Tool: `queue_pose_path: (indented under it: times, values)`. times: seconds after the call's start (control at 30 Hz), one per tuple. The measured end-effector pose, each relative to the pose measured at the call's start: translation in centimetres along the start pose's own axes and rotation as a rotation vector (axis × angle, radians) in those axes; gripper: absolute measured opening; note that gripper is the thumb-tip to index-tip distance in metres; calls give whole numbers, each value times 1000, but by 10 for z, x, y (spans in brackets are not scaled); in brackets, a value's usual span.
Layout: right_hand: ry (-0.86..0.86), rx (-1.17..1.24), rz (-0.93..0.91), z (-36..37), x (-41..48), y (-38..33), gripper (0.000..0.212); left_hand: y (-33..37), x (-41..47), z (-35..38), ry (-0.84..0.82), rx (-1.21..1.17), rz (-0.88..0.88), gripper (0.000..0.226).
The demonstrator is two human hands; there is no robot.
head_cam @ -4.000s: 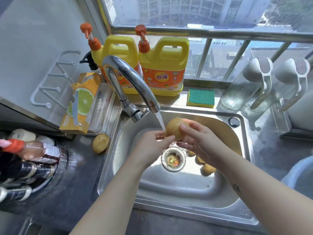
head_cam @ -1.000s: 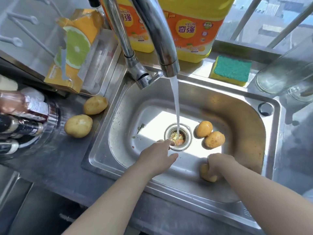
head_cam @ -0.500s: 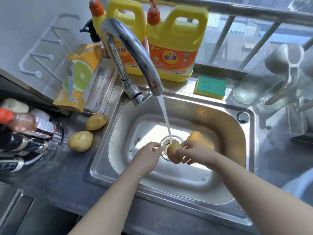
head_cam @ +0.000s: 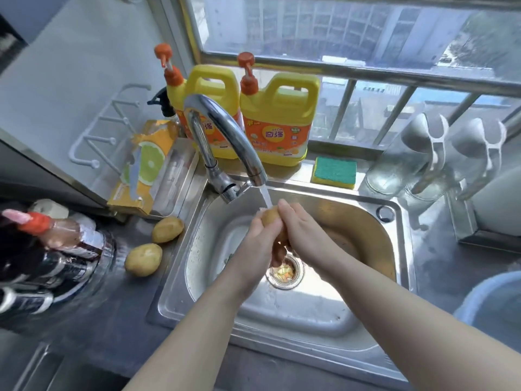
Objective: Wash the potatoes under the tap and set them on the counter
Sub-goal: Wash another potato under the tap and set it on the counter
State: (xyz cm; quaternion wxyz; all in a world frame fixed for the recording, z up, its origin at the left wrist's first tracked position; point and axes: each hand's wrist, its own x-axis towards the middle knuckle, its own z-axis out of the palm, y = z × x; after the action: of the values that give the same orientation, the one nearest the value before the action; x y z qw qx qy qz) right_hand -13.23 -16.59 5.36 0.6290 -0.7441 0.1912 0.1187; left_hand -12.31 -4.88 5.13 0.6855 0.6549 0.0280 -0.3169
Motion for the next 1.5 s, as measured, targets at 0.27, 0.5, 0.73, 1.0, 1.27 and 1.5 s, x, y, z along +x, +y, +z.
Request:
queue_pose_path:
  times: [0.27,0.5,0.73,1.0,1.27,1.5]
  values:
    - [-84,-27,-98,7,-13,-1,47,18,15,6,232,-219,-29,17]
    - [-38,-167,-122,3,-17,-5,46,5,23,-2,369,-8,31,35]
    - [87,381,47,17,1,-18,25,-6,12,2,254,214,272,48]
    - [106,445,280,2,5,-20,34,-12,8,5,158,269,306,34]
    - [-160,587,59,-1,1,-8,32,6,30,5,347,-86,147,42]
    - [-142,261,-56,1,6,-1,53,18,36,2,352,-176,-134,44]
